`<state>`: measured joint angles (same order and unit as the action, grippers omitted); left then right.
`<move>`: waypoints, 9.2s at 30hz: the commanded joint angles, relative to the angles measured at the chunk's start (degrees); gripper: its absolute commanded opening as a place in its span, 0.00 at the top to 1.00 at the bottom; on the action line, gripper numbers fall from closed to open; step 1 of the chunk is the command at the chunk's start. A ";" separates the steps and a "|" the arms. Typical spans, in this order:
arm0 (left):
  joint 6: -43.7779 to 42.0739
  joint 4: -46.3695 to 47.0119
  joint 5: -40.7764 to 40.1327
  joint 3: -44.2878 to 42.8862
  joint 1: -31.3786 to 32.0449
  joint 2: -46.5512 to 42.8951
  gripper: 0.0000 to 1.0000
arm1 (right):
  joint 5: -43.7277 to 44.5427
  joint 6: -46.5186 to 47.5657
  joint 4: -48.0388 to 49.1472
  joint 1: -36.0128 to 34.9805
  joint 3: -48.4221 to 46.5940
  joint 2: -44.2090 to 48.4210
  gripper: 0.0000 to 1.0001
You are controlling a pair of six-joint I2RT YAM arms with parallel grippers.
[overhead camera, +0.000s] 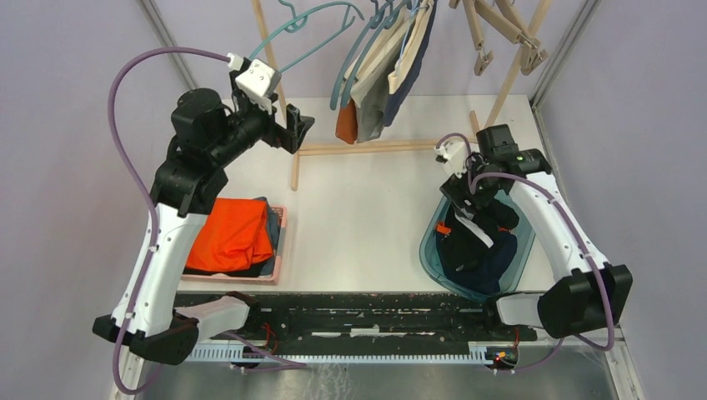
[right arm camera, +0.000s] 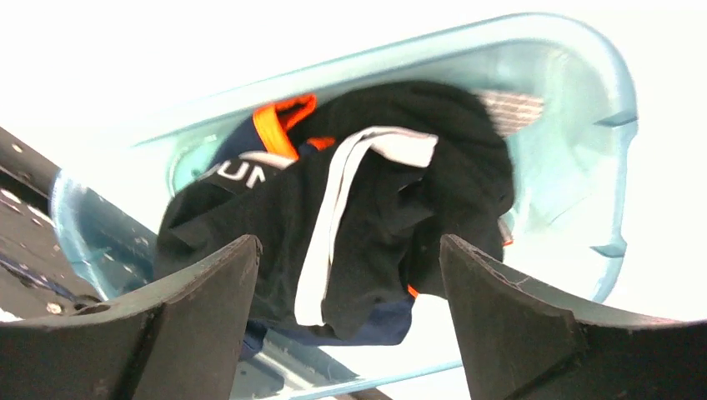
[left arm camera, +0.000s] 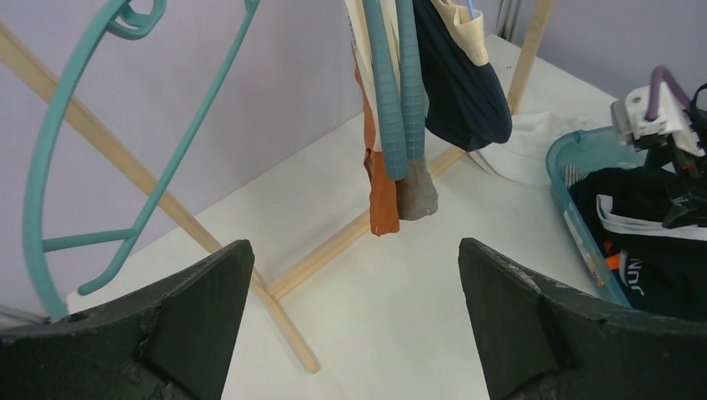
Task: Remove the underwear clipped to the hanger
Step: Adjust the underwear in the bin, then pick up the hanger from the clothesline.
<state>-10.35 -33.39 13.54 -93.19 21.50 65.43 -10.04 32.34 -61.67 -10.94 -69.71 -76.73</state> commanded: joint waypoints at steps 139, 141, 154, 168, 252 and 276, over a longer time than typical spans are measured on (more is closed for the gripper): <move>1.58 28.60 -19.29 -14.38 8.12 23.05 0.97 | -17.71 -6.57 3.22 -2.06 1.39 4.45 0.07; 1.22 28.98 -19.01 -13.87 8.12 22.73 0.97 | -17.68 -6.57 3.25 -2.07 1.43 4.48 0.07; 2.01 34.36 -17.27 -8.17 8.17 20.45 0.97 | -17.38 -6.58 3.13 -2.21 1.31 3.80 0.07; 1.35 41.81 -17.13 -4.40 8.12 20.95 0.97 | -16.85 -6.67 3.01 -2.33 1.29 2.48 0.06; -3.49 64.97 -19.96 19.62 6.50 13.01 0.97 | -14.92 -6.35 1.77 -3.20 0.78 -1.38 0.03; -12.08 24.72 -25.68 21.88 6.46 -9.89 0.97 | -15.45 -8.38 2.64 -4.43 -0.13 -0.71 0.02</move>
<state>-21.26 2.57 -13.50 -68.03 28.18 58.94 -24.93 24.71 -60.23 -14.83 -68.31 -78.43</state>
